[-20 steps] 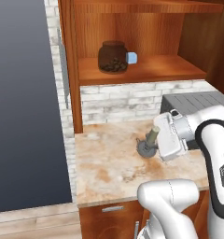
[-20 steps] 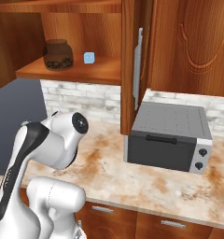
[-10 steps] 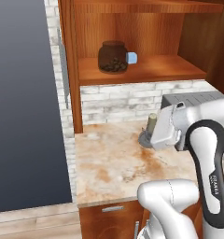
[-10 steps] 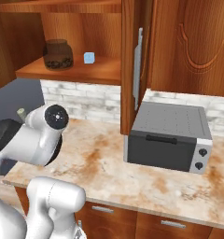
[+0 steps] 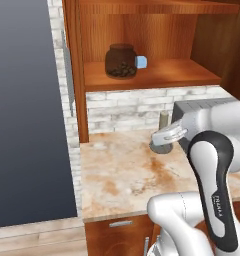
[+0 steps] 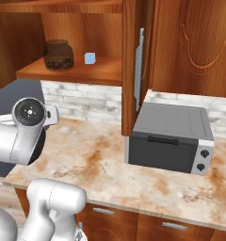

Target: Pick the jar and candle from the dining table and place them in the open cabinet. Close the cabinet after placing the objects.

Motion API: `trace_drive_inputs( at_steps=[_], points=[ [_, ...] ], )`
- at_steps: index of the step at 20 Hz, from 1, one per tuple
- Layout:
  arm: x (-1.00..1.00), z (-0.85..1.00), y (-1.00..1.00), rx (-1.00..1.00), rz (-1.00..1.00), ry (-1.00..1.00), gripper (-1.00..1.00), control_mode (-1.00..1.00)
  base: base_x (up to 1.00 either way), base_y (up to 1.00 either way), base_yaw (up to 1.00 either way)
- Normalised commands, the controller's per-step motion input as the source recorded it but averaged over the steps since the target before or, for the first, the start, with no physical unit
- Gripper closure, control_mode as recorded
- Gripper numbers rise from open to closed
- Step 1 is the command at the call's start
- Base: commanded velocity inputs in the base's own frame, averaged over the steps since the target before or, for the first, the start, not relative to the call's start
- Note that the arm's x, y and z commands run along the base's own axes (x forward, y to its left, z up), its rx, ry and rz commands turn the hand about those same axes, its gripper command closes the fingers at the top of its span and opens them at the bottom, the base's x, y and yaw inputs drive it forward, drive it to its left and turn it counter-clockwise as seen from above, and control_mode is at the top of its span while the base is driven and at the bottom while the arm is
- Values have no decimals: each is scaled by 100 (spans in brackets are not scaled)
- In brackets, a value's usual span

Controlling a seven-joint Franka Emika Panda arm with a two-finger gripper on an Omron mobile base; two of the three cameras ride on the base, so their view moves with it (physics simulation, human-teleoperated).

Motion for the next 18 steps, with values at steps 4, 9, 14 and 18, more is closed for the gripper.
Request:
trace_drive_inputs(
  at_steps=[4,9,14,18],
  points=[
    [0,28,0,20,-36,27,100,-100,0,0,0],
    [2,26,-4,20,-34,28,100,-100,0,0,0],
    [3,26,-9,14,-23,23,100,-100,0,0,0],
    [2,26,-14,2,-8,7,100,-100,0,0,0]
  ],
)
